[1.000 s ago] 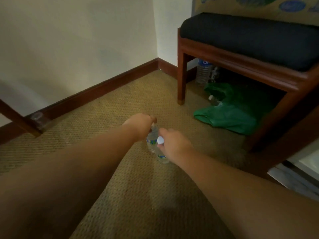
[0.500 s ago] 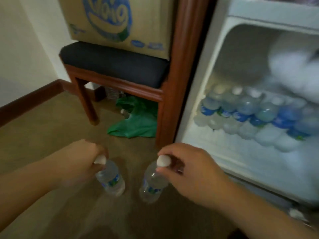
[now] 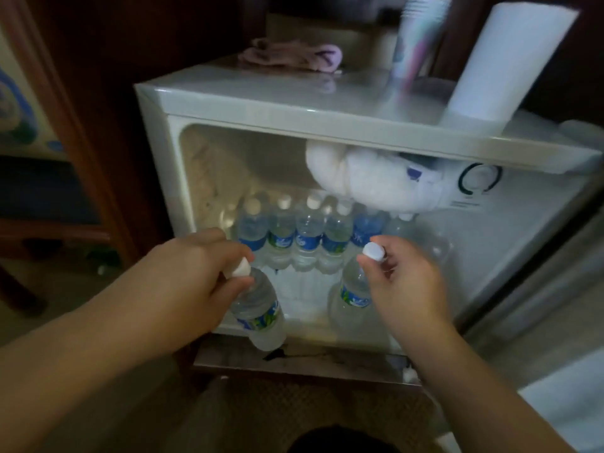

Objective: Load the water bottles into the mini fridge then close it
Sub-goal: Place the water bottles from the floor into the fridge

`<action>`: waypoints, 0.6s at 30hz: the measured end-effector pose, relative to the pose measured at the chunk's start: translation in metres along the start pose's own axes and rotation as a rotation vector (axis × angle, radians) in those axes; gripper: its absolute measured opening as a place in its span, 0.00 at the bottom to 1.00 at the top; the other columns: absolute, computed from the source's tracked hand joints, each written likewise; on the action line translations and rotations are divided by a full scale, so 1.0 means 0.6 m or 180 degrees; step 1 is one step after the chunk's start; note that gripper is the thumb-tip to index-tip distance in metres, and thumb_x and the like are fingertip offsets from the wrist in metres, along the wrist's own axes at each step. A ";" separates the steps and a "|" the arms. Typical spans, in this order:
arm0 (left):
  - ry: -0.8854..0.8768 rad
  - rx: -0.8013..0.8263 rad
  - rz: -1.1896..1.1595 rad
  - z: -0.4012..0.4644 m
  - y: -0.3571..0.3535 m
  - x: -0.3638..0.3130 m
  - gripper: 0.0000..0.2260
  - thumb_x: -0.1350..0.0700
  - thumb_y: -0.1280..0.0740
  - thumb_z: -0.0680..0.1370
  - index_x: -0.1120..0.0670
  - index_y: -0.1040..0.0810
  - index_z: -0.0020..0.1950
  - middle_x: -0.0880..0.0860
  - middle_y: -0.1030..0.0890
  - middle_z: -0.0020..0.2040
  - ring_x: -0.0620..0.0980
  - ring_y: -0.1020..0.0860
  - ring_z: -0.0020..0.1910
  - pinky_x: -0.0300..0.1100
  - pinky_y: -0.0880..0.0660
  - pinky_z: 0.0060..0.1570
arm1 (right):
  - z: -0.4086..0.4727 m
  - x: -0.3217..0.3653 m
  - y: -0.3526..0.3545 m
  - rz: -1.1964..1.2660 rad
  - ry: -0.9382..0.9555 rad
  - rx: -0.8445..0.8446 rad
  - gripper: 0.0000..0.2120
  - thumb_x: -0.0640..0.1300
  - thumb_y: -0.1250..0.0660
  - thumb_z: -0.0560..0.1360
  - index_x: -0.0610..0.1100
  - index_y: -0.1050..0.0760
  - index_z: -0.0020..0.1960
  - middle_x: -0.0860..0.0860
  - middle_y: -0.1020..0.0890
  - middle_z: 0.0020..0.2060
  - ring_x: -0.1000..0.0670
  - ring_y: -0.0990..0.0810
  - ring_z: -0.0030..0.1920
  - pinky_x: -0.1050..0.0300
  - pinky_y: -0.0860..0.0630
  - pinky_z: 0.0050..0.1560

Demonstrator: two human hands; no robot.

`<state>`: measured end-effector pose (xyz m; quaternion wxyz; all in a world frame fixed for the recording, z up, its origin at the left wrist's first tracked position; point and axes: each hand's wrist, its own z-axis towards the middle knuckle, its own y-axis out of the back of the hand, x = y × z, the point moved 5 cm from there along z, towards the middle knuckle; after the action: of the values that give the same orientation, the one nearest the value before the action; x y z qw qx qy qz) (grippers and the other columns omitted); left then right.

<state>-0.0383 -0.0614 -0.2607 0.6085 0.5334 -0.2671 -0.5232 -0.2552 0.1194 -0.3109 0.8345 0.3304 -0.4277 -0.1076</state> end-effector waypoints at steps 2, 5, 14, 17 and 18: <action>-0.0081 -0.0128 -0.0154 0.041 -0.024 -0.021 0.17 0.42 0.33 0.77 0.43 0.19 0.64 0.40 0.25 0.47 0.41 0.22 0.41 0.45 0.21 0.45 | 0.016 -0.028 -0.006 -0.0127 -0.0174 -0.0122 0.12 0.50 0.31 0.78 0.50 0.21 0.61 0.50 0.17 0.51 0.46 0.19 0.50 0.53 0.23 0.51; -0.0184 -0.0237 -0.0312 0.095 -0.071 -0.048 0.14 0.46 0.31 0.78 0.46 0.18 0.63 0.42 0.24 0.47 0.43 0.22 0.41 0.46 0.23 0.46 | 0.036 -0.051 -0.008 -0.0353 -0.0194 -0.0513 0.12 0.44 0.31 0.78 0.44 0.21 0.62 0.45 0.18 0.52 0.42 0.21 0.53 0.54 0.29 0.51; -0.0373 -0.0518 -0.0670 0.176 -0.167 -0.123 0.13 0.47 0.30 0.80 0.47 0.18 0.63 0.42 0.28 0.44 0.45 0.27 0.41 0.43 0.29 0.43 | 0.067 -0.138 -0.016 -0.0606 -0.0553 -0.0954 0.09 0.39 0.31 0.76 0.38 0.20 0.55 0.41 0.19 0.49 0.38 0.23 0.52 0.51 0.34 0.49; -0.0377 -0.0386 -0.0640 0.203 -0.192 -0.140 0.16 0.47 0.31 0.80 0.47 0.20 0.67 0.44 0.27 0.47 0.48 0.25 0.46 0.44 0.26 0.47 | 0.080 -0.151 -0.016 -0.0460 -0.0771 -0.0962 0.11 0.41 0.33 0.77 0.40 0.20 0.58 0.42 0.19 0.52 0.40 0.22 0.54 0.52 0.32 0.51; -0.0363 -0.0354 -0.0626 0.212 -0.198 -0.142 0.16 0.47 0.31 0.80 0.48 0.20 0.68 0.45 0.26 0.48 0.49 0.24 0.47 0.45 0.26 0.48 | 0.082 -0.154 -0.015 -0.0424 -0.0800 -0.0986 0.12 0.41 0.33 0.77 0.41 0.20 0.59 0.42 0.18 0.52 0.40 0.22 0.54 0.53 0.30 0.52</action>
<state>-0.2193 -0.0159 -0.3147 0.5667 0.4919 -0.2183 -0.6239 -0.3491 0.1324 -0.3557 0.8064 0.2097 -0.4840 -0.2674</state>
